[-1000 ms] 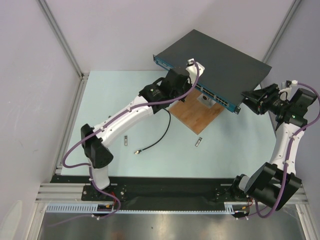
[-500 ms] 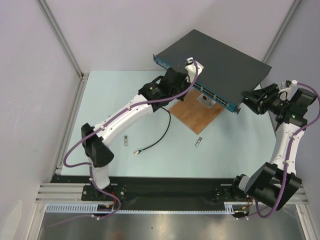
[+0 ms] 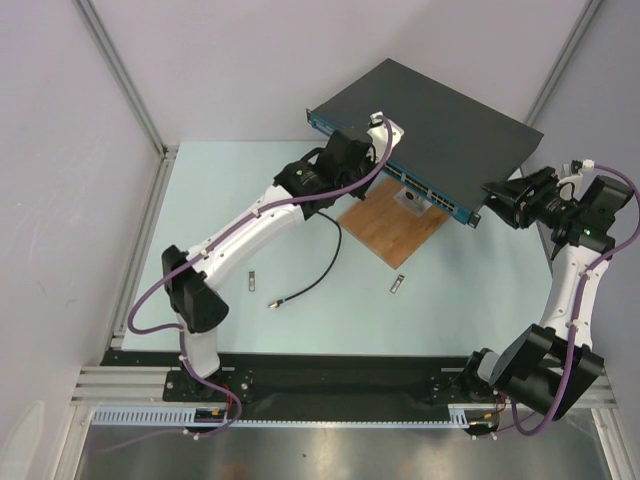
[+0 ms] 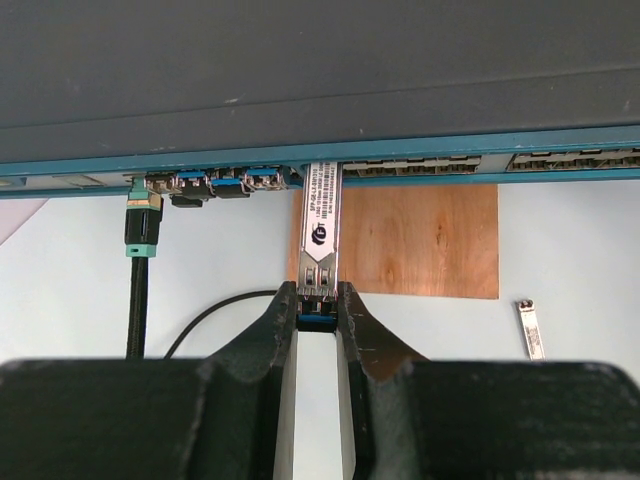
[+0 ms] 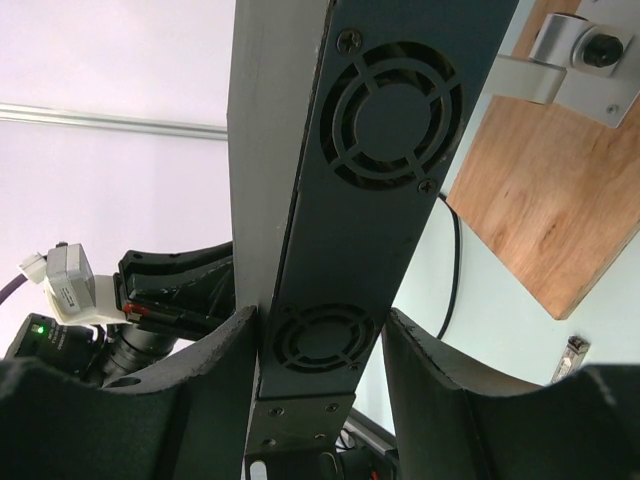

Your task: Insert the plug into the switch port

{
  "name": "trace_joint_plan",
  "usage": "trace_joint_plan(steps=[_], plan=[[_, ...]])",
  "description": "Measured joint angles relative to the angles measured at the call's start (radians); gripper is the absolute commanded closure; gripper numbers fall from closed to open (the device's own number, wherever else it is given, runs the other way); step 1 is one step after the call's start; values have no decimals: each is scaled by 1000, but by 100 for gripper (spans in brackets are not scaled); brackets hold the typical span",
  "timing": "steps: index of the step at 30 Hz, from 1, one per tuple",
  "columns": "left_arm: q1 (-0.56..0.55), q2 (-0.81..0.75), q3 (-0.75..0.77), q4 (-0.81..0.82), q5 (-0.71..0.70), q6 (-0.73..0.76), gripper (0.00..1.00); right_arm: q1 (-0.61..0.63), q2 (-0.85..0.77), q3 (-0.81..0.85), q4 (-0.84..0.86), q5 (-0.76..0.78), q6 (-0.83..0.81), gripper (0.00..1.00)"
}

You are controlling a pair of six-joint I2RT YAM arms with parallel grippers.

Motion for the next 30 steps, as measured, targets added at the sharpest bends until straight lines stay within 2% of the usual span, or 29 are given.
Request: trace_joint_plan(steps=[16,30], plan=[[-4,58,127,-113,33,-58,100,3,4,6,-6,3,-4,100],[-3,71,156,-94,62,-120,100,4,6,11,-21,3,-14,100]])
